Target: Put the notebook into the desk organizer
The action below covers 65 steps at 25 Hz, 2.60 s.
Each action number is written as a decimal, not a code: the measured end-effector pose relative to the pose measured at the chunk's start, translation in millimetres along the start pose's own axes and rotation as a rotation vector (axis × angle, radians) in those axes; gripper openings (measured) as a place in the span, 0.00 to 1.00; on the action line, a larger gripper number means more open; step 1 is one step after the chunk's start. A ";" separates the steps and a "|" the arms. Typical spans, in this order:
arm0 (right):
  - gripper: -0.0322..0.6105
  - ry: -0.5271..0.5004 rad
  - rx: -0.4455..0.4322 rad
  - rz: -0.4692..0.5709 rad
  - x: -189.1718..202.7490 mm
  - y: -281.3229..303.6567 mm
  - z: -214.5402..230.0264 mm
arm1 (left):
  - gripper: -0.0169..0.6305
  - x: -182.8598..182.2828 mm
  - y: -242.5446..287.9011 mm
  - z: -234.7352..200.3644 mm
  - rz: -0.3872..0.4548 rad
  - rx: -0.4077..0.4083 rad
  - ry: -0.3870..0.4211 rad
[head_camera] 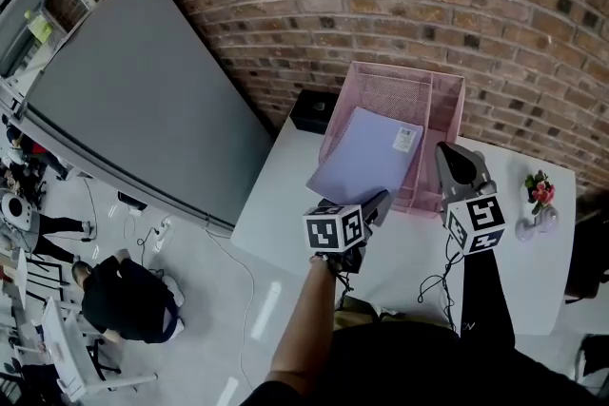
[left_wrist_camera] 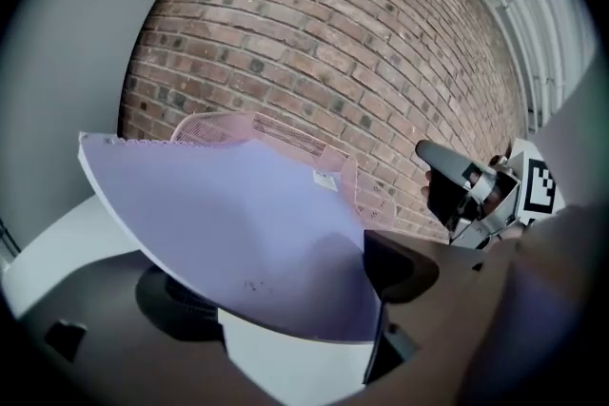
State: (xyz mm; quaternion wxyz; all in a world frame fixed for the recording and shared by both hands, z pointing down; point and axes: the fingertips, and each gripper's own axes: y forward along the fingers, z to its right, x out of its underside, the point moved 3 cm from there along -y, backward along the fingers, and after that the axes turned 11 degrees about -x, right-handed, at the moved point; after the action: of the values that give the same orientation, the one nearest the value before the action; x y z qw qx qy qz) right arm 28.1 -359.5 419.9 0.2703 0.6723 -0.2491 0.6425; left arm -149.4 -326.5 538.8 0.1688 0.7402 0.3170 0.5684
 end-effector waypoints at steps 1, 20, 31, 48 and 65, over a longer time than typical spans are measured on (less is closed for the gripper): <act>0.05 0.000 -0.001 -0.002 0.8 0.1 -0.8 | 0.70 1.3 0.6 -0.9 0.008 0.018 -0.031; 0.05 -0.007 0.036 -0.054 7.6 -0.8 -17.9 | 0.70 14.9 -15.4 -16.8 0.069 0.373 -0.493; 0.05 -0.013 0.083 -0.069 -2.6 9.8 -56.7 | 0.70 17.0 -57.7 -49.6 0.052 0.326 -0.267; 0.05 -0.050 0.171 -0.056 -15.8 -2.6 -112.5 | 0.69 22.6 -107.2 -51.5 0.169 0.264 0.238; 0.05 -0.049 0.263 -0.102 -0.7 -29.4 -95.1 | 0.04 41.7 -75.1 -30.1 0.298 0.128 0.508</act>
State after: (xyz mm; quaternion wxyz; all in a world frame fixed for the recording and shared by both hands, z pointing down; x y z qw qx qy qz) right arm -21.2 -273.0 420.6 0.2061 0.7293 -0.1351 0.6383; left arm -192.4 -246.5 532.5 -0.0480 0.6219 0.2722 0.7327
